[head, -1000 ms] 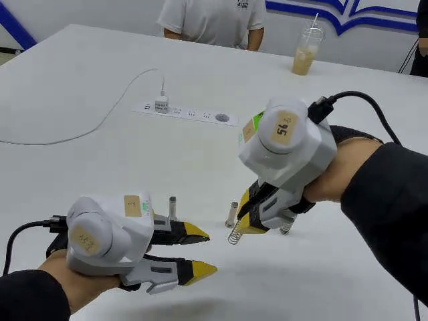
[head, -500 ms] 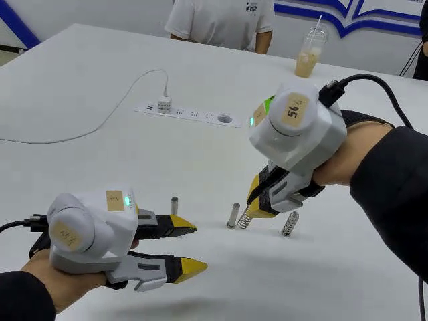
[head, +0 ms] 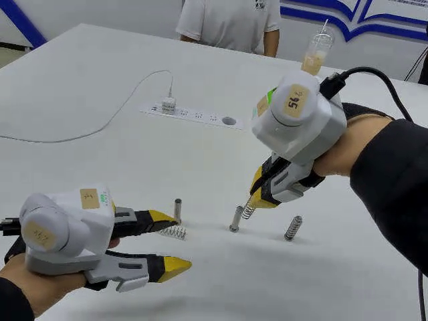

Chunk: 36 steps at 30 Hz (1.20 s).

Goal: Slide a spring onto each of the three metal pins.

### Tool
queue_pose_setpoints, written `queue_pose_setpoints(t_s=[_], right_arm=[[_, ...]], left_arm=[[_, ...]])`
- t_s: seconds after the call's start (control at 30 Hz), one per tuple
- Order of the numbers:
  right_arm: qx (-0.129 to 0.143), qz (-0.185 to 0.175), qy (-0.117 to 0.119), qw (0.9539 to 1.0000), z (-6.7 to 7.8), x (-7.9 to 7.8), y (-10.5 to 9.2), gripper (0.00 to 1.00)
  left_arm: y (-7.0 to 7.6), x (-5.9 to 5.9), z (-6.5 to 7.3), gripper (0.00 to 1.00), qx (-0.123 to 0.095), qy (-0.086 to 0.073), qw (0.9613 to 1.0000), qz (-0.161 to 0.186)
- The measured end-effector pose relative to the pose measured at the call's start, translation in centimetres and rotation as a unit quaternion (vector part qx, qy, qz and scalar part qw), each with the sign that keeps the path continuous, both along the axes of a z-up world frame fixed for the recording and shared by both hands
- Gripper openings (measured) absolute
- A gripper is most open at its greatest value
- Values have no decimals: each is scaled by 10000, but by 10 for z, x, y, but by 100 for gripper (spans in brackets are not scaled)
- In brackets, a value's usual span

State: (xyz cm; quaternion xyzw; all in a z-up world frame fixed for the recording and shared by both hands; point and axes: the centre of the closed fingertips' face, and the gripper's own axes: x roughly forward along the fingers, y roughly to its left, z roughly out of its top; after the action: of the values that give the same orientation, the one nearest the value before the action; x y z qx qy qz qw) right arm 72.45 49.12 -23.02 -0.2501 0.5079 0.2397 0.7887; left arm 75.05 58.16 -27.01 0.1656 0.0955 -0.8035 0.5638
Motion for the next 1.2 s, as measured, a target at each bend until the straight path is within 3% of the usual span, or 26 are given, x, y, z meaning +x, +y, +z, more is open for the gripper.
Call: queue_pose_setpoints(t_s=[0.6, 1.2], right_arm=[[-73, -93, 78, 9999, -11, 14, -15, 11], [-74, -117, 178, 9997, -22, 23, -18, 11]], left_arm=[[5, 18, 3, 55, -42, 76, 9991, 406], [5, 24, -1, 60, -24, 155, 9985, 516]])
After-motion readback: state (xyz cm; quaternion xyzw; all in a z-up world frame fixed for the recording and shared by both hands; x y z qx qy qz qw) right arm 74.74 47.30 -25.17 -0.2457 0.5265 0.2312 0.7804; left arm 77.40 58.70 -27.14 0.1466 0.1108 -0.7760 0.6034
